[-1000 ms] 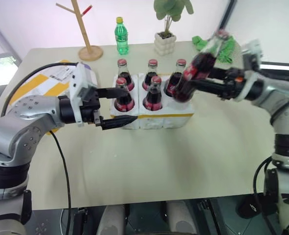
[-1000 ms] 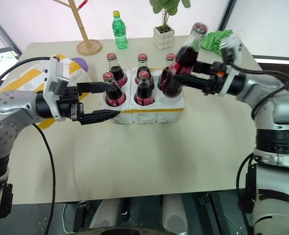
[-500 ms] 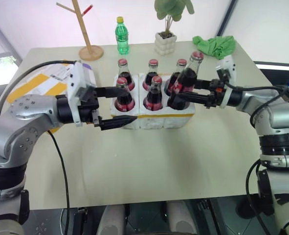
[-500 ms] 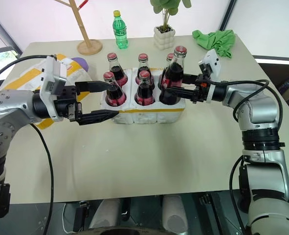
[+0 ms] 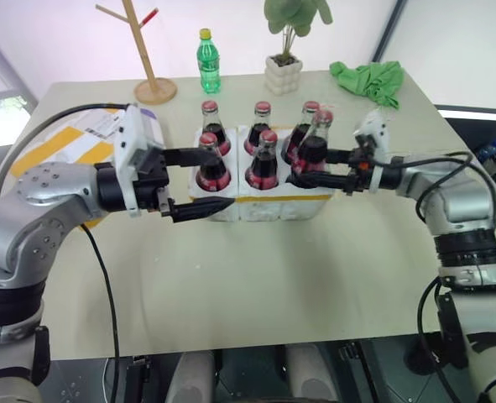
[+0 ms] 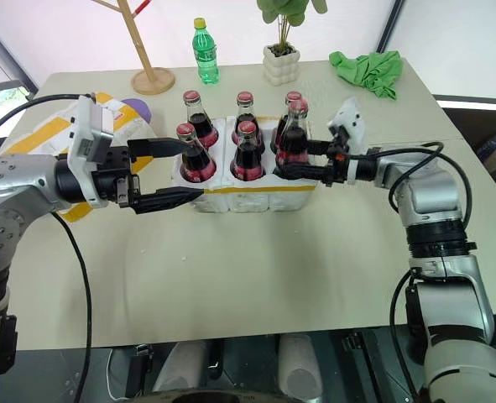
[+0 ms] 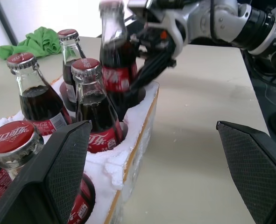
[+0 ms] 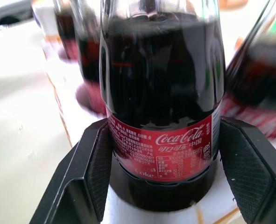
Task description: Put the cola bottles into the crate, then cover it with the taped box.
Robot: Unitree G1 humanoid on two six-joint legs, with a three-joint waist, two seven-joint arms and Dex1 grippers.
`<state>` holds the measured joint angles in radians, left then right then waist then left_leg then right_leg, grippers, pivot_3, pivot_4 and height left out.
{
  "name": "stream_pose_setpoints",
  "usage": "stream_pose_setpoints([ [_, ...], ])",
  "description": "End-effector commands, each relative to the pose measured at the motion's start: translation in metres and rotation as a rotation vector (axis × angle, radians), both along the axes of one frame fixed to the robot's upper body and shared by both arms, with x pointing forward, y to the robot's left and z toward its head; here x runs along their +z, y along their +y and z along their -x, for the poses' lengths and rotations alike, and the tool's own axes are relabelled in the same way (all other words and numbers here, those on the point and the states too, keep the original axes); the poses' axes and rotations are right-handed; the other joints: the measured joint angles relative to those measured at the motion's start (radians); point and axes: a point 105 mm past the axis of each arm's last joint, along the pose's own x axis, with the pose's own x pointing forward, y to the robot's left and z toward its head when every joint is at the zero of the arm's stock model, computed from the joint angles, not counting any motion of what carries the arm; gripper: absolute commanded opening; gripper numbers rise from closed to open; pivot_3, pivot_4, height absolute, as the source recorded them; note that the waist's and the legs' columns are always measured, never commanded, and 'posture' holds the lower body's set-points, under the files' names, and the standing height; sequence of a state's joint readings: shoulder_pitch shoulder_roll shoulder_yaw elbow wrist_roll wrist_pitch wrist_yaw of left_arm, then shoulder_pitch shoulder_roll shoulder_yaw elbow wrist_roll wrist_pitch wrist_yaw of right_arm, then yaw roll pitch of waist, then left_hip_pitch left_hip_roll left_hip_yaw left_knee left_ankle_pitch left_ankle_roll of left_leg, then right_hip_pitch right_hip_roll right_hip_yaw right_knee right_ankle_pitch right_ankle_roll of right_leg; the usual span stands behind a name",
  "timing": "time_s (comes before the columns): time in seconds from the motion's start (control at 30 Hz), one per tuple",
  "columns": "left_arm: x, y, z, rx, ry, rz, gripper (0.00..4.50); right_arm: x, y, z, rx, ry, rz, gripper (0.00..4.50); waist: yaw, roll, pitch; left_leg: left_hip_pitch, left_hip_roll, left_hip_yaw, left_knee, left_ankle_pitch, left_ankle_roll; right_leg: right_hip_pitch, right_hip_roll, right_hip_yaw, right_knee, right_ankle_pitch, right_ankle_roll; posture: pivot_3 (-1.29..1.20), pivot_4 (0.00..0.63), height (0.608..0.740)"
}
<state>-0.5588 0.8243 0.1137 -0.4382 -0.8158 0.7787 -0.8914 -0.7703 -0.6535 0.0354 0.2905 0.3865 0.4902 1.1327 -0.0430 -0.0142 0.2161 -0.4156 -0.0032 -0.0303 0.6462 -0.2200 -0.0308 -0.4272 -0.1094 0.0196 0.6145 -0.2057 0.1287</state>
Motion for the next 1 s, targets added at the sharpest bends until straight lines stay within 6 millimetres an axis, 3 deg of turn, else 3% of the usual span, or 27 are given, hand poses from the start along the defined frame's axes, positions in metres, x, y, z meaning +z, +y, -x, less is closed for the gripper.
stream_pose_setpoints([
  [0.03,0.013,0.003,0.002,0.008,-0.06,-0.001,4.5,0.011,0.004,0.001,0.028,-0.065,0.011,2.69,0.0,-0.001,0.0,0.0,0.0,0.0,0.0,0.0,0.0,0.0,0.0,0.0,0.0,0.0,0.0,0.0,0.15,0.74],
  [0.17,0.012,0.005,0.002,0.016,-0.059,-0.003,4.5,0.001,0.005,-0.002,0.014,-0.044,0.03,2.69,0.0,-0.001,0.0,0.0,0.0,0.0,0.0,0.0,0.0,0.0,0.0,0.0,0.0,0.0,0.0,0.0,0.15,0.74],
  [0.2,0.011,0.005,0.002,0.018,-0.058,-0.003,4.5,-0.001,0.005,-0.002,0.018,-0.04,0.031,3.75,-0.001,-0.001,0.0,0.0,0.0,0.0,0.0,0.0,0.0,0.0,0.0,0.0,0.0,0.0,0.0,0.0,0.15,0.74],
  [0.27,0.011,0.006,0.002,0.023,-0.058,-0.004,4.5,-0.001,0.006,-0.001,0.022,-0.048,0.034,4.43,-0.001,-0.001,-0.001,0.001,0.0,0.0,0.0,0.0,0.0,0.001,0.0,0.0,0.0,0.0,0.0,0.0,0.15,0.74],
  [0.47,0.006,0.018,0.003,0.083,-0.056,-0.023,4.5,0.02,0.002,0.005,0.061,-0.099,0.015,4.43,0.0,-0.001,-0.001,0.002,0.0,0.0,0.0,0.0,0.0,0.001,0.0,0.0,0.001,0.0,0.0,0.0,0.15,0.74],
  [0.67,0.002,0.055,0.003,0.309,-0.097,-0.042,4.5,0.07,-0.02,0.027,0.116,-0.216,0.029,4.43,0.001,-0.001,-0.001,0.001,0.0,0.0,0.0,0.0,0.0,0.001,0.0,0.0,0.0,0.0,-0.001,0.0,0.15,0.74],
  [0.87,-0.008,0.09,0.016,0.52,-0.176,-0.156,4.5,0.12,-0.045,0.049,0.139,-0.298,0.035,4.43,-0.001,-0.001,-0.001,0.001,0.0,0.0,-0.001,0.0,0.0,0.0,0.0,0.0,0.0,-0.002,-0.004,0.0,0.15,0.74],
  [1.0,-0.028,0.114,0.022,0.654,-0.261,-0.375,4.5,0.146,-0.047,0.064,0.2,-0.345,0.023,4.43,-0.002,-0.001,-0.001,0.002,0.001,0.001,-0.001,0.0,0.0,0.0,-0.001,0.0,-0.001,-0.002,-0.005,0.0,0.15,0.74],
])
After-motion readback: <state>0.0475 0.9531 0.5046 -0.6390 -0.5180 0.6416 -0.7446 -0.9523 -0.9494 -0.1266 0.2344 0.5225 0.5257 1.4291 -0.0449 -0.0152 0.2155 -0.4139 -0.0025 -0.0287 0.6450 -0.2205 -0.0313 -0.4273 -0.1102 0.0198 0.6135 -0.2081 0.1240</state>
